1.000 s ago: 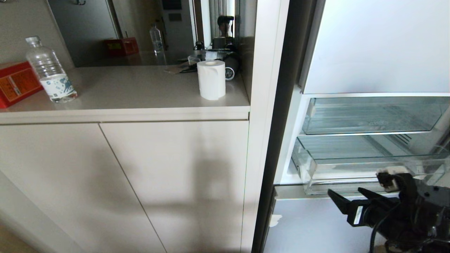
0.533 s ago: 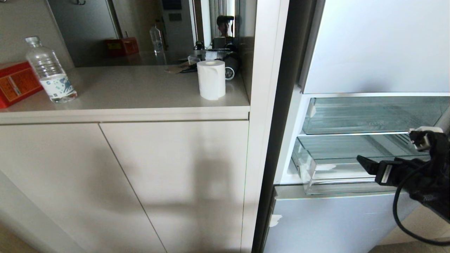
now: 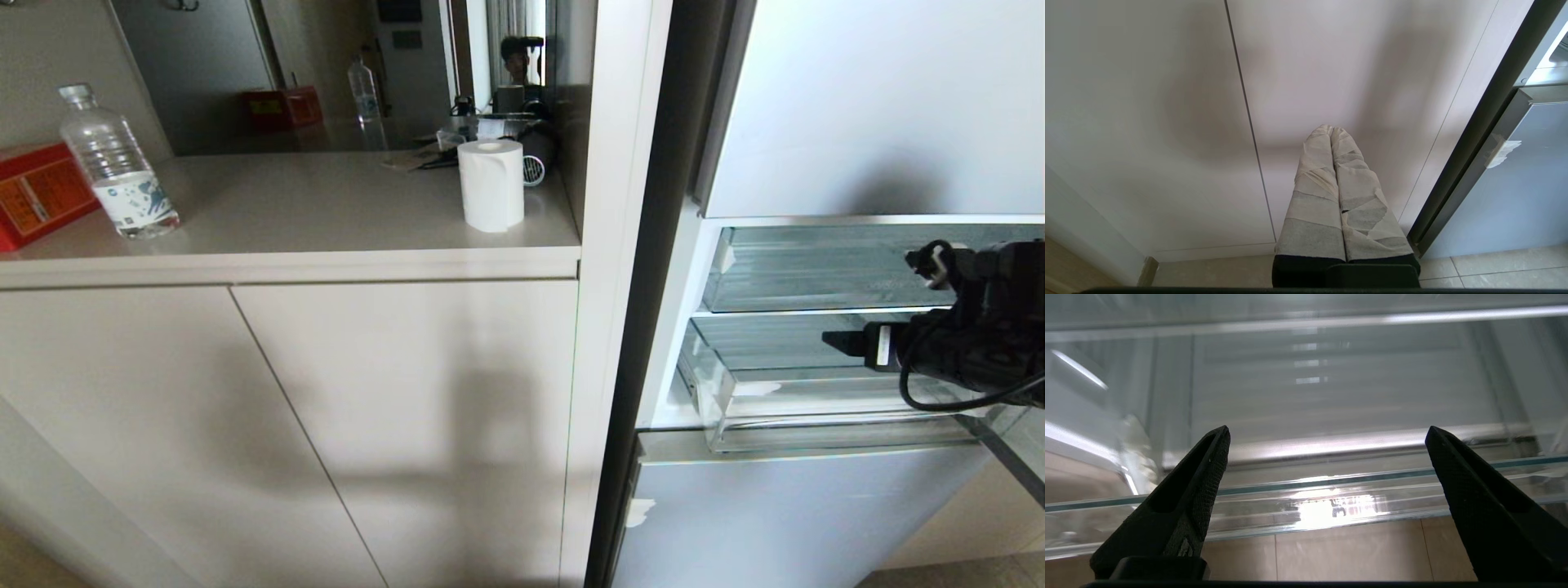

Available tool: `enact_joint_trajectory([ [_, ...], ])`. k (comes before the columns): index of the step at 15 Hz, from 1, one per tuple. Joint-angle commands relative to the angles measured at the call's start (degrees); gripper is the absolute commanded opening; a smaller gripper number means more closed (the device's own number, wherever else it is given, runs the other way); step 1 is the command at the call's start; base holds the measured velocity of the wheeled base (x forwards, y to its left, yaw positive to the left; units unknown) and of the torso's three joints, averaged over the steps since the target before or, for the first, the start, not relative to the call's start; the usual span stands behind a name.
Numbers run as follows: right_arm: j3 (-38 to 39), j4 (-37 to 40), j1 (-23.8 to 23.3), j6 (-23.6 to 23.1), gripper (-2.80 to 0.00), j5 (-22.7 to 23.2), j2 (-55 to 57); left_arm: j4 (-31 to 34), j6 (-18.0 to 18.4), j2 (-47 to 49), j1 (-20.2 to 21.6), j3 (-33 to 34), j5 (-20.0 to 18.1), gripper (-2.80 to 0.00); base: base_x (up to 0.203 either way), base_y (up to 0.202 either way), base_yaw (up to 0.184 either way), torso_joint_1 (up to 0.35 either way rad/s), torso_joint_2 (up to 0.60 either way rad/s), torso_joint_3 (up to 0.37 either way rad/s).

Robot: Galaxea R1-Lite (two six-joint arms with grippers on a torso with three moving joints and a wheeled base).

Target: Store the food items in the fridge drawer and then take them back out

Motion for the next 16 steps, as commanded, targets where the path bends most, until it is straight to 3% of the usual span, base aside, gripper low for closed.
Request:
enact_joint_trajectory([
  [1,-3.03,1.12,-0.34,-0.6,0.0,0.14,6.19,0.0,0.02,0.07,0.01,0.0,0.02,-2.8,0.0,0.0,0.0,0.0,0.0,0.0],
  [4,-5.61,1.14,-0.26,-0.74,0.0,3.36,9.72,0.0,0.02,0.07,0.01,0.0,0.02,-2.8,0.0,0.0,0.0,0.0,0.0,0.0],
  [8,-6.25,3.21,-0.35,-1.96,0.0,3.36,9.6,0.0,0.02,0.07,0.01,0.0,0.02,-2.8,0.0,0.0,0.0,0.0,0.0,0.0],
  [13,-6.36,21.26,-0.43,-2.18,0.0,2.69,0.82,0.0,0.02,0.07,0.01,0.0,0.02,-2.8,0.0,0.0,0.0,0.0,0.0,0.0],
  [16,-6.06,28.14,-0.95,-2.63,0.0,2.64,-4.07,0.0,0.02,0.07,0.01,0.0,0.02,-2.8,0.0,0.0,0.0,0.0,0.0,0.0],
])
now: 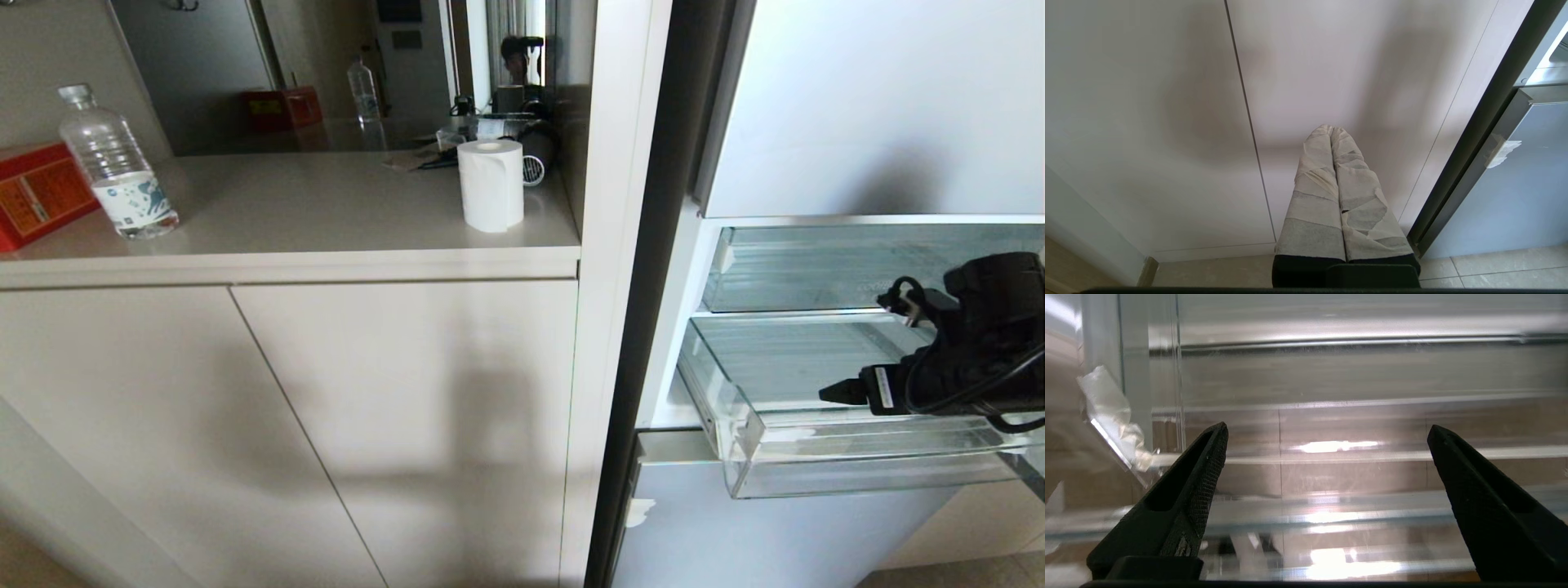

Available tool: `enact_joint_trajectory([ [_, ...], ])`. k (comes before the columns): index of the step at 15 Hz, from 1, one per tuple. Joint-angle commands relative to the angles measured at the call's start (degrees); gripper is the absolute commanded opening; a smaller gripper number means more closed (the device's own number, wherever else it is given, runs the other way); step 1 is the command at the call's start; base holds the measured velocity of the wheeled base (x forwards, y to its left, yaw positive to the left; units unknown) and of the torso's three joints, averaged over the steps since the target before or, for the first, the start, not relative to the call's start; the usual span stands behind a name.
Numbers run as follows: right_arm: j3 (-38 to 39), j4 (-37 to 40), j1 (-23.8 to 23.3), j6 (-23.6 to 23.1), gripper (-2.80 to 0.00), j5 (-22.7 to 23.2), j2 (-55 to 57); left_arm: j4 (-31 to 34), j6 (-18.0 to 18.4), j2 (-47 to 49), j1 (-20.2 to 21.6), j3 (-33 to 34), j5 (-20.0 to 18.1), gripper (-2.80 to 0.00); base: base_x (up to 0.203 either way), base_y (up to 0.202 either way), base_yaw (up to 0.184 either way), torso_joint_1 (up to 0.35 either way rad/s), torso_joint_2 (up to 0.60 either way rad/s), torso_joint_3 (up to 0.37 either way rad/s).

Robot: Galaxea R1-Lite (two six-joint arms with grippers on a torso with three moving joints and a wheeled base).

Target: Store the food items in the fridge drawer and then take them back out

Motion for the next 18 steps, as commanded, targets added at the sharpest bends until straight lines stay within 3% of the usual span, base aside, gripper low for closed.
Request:
enact_joint_trajectory([
  [1,0.02,4.55,-0.98,-0.74,0.0,0.02,-5.06,0.02,0.0,0.07,0.01,0.0,0.04,-2.8,0.0,0.0,0.0,0.0,0.0,0.0],
  [11,2.39,14.6,-7.15,-5.79,0.0,0.1,-8.37,0.02,0.0,0.07,0.01,0.0,0.04,-2.8,0.0,0.0,0.0,0.0,0.0,0.0],
  [18,6.45,17.14,-9.16,-7.51,0.0,0.19,-13.49,0.02,0.0,0.07,0.01,0.0,0.04,-2.8,0.0,0.0,0.0,0.0,0.0,0.0],
])
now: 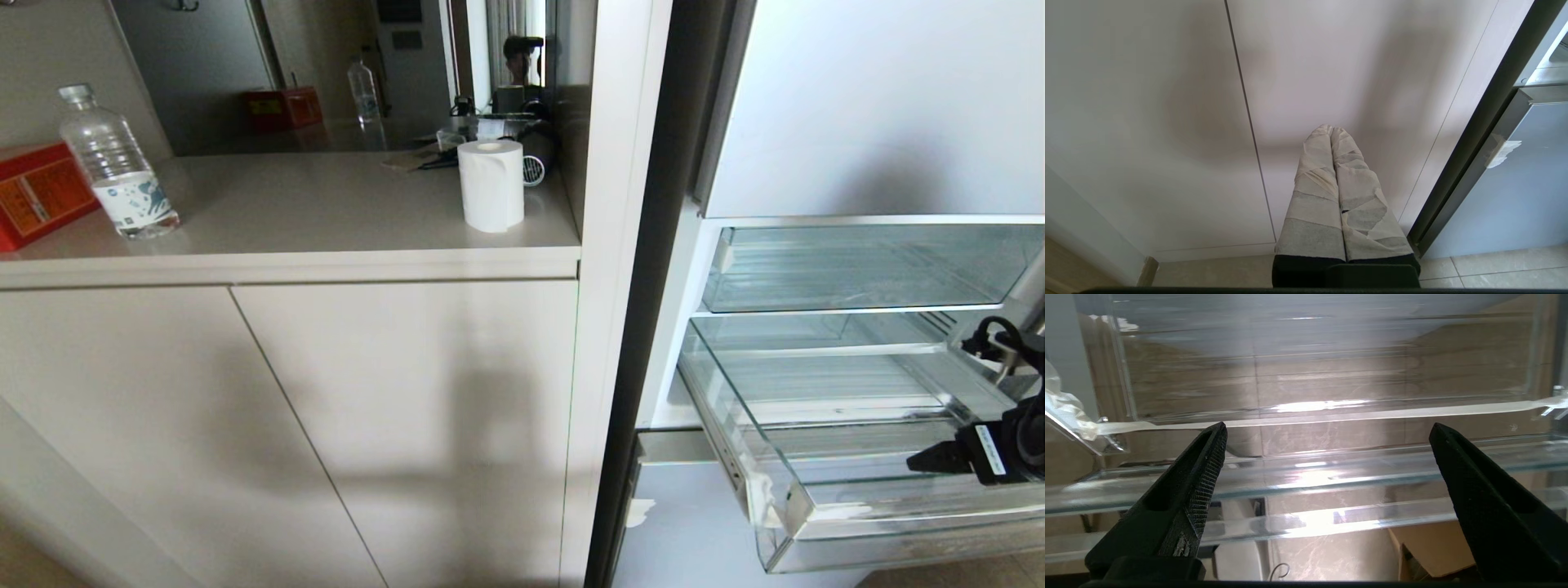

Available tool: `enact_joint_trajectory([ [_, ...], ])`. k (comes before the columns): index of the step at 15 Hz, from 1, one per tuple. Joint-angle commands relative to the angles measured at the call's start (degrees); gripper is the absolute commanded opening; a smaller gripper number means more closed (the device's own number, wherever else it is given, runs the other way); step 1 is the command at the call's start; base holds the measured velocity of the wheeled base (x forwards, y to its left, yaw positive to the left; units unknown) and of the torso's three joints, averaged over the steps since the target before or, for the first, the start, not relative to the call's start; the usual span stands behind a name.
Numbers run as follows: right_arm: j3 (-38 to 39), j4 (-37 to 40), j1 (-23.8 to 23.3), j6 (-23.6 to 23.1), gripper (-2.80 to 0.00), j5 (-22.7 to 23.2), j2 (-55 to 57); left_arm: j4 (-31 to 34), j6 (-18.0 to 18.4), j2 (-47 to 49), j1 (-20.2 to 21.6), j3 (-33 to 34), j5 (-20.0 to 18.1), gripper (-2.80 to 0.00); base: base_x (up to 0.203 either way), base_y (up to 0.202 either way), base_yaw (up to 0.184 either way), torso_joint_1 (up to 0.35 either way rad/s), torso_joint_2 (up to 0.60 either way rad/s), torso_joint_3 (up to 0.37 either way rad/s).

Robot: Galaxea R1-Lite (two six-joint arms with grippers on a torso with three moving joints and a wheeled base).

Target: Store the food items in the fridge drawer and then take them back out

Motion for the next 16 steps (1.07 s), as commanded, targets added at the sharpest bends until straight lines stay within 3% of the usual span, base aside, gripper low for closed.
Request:
enact_joint_trajectory([
  [1,2.26,0.77,-1.21,-0.7,0.0,0.1,-2.41,0.02,0.0,0.07,0.01,0.0,0.02,-2.8,0.0,0.0,0.0,0.0,0.0,0.0],
  [8,4.76,-2.02,-1.8,0.34,0.0,3.65,-4.75,0.02,0.0,0.07,0.01,0.0,0.02,-2.8,0.0,0.0,0.0,0.0,0.0,0.0],
  [12,5.93,-13.63,0.53,7.28,0.0,6.31,-4.63,0.02,0.0,0.07,0.01,0.0,0.02,-2.8,0.0,0.0,0.0,0.0,0.0,0.0],
  [16,13.61,-29.58,1.2,12.25,0.0,6.34,-8.36,0.02,0.0,0.07,0.01,0.0,0.02,-2.8,0.0,0.0,0.0,0.0,0.0,0.0],
])
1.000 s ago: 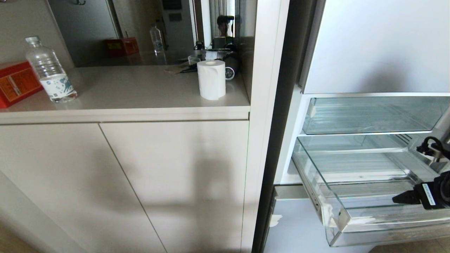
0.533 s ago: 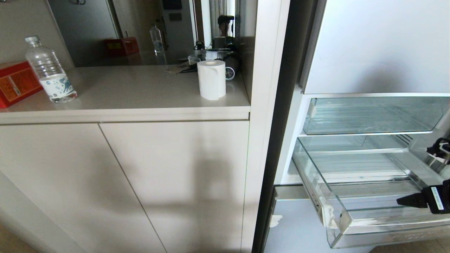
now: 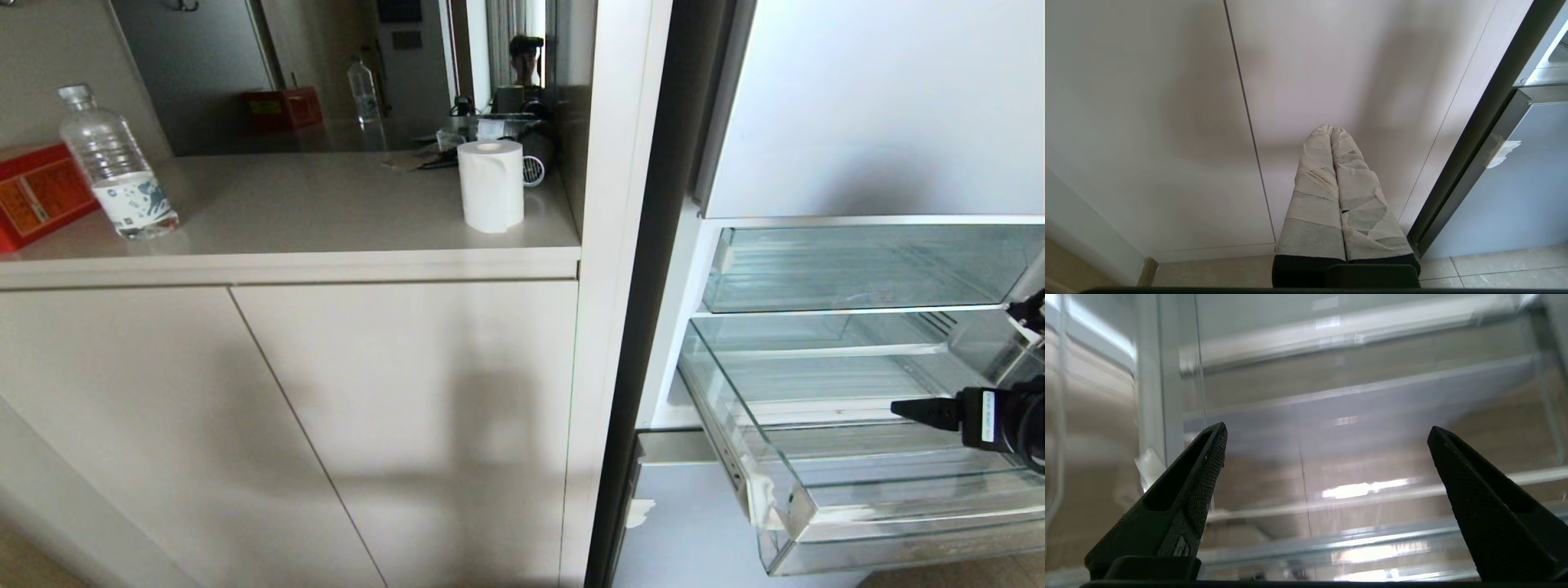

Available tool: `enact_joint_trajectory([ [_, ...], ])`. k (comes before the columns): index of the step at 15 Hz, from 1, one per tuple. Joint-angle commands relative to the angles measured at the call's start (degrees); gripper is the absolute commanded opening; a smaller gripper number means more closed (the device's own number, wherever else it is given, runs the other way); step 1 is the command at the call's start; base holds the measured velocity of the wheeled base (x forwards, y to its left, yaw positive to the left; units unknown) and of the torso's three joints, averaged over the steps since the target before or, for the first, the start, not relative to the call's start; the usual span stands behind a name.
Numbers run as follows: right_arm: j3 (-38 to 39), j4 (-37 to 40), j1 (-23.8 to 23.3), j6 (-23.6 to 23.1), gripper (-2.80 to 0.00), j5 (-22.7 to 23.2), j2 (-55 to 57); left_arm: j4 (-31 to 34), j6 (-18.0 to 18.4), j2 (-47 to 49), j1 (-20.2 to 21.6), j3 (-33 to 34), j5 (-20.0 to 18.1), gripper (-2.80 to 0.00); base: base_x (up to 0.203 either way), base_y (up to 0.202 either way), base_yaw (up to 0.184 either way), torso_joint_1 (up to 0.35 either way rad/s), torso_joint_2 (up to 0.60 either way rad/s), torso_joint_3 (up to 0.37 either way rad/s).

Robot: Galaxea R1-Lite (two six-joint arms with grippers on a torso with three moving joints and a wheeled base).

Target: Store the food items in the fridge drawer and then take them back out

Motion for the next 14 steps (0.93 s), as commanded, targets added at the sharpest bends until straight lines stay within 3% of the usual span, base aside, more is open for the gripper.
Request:
enact_joint_trajectory([
  [1,5.05,-9.25,0.13,0.48,0.0,-0.12,-3.92,0.01,0.0,0.07,0.01,-0.02,0.02,-2.8,0.0,0.0,0.0,0.0,0.0,0.0],
  [4,10.52,-16.03,0.12,2.29,0.0,-0.15,-12.1,0.01,0.0,0.07,0.01,-0.02,0.02,-2.8,0.0,0.0,0.0,0.0,0.0,0.0],
  [10,19.69,-16.96,0.14,6.84,0.0,0.0,-35.38,0.01,0.0,0.07,0.01,-0.02,0.02,-2.8,0.0,0.0,0.0,0.0,0.0,0.0],
  [14,26.26,-11.71,1.34,3.1,0.0,-0.21,-56.19,0.01,0.0,0.07,0.01,-0.02,0.02,-2.8,0.0,0.0,0.0,0.0,0.0,0.0],
])
